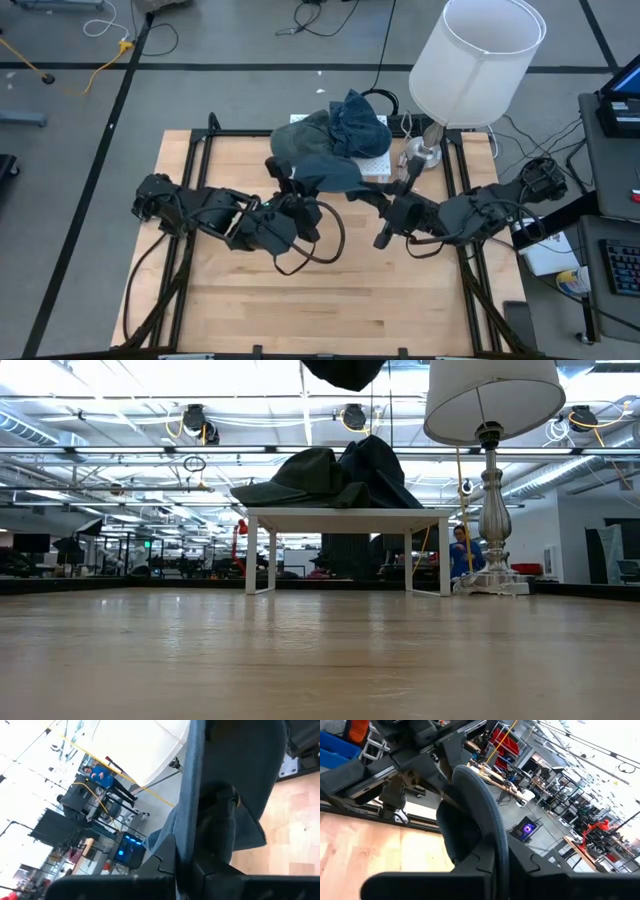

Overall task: Pick & Place hat
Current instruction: Stack the blue cap on top of the gray blue on the shelf

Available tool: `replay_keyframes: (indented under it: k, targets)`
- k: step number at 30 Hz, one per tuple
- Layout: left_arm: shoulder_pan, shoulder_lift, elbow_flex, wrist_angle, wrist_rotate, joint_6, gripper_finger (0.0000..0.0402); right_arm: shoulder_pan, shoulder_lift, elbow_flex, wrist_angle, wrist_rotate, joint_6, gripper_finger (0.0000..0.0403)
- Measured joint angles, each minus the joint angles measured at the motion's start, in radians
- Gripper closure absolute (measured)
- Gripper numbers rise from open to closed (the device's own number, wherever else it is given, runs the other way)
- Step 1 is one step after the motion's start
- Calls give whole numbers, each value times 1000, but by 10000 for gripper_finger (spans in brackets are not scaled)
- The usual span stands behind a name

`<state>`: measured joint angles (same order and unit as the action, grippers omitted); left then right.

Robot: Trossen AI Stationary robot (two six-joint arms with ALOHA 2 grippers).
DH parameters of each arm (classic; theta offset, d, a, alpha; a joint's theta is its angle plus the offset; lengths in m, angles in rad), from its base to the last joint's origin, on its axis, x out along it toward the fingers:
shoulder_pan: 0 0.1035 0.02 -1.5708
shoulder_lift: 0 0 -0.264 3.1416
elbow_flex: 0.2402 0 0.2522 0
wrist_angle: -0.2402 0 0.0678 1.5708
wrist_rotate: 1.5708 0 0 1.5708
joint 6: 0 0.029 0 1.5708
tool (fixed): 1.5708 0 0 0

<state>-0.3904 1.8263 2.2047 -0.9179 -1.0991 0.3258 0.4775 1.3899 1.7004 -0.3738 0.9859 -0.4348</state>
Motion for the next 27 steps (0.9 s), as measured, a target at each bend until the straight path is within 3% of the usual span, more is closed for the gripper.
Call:
replay_keyframes:
  k: [5,8,16,23,27]
  targets:
    - [9,-5,0,-114,50,-162,330,15,-10,-1,-7,27,-34,397]
    - [18,-25,0,-237,160,-318,290,44,-19,-1,-4,90,-88,398]
    - [84,-49,0,-473,504,-712,214,157,-45,0,1,57,-280,400]
    - [148,-89,-2,-482,769,-767,194,261,-67,0,-28,55,-459,401]
    - [213,-144,-1,-437,923,-767,197,313,-66,0,-38,-25,-537,401]
